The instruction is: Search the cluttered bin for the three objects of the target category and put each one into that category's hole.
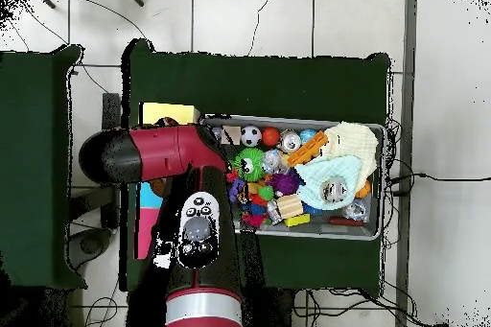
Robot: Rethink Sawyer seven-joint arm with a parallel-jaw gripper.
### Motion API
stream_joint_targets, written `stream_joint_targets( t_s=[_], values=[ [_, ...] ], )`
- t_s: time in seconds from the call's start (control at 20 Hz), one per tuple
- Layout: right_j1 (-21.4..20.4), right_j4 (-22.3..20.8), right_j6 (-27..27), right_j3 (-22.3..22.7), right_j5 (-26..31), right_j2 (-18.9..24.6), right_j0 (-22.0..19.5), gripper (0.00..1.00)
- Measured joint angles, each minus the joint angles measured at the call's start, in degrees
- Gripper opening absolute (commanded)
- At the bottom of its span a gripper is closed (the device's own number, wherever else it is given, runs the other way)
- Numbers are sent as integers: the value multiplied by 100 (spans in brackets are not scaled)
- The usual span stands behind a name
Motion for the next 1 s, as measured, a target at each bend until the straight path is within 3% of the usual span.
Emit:
stream_joint_targets(
  t_s=[1.0],
  values=[
    [497,151,0,-652,154,-79,22,0]
  ],
)
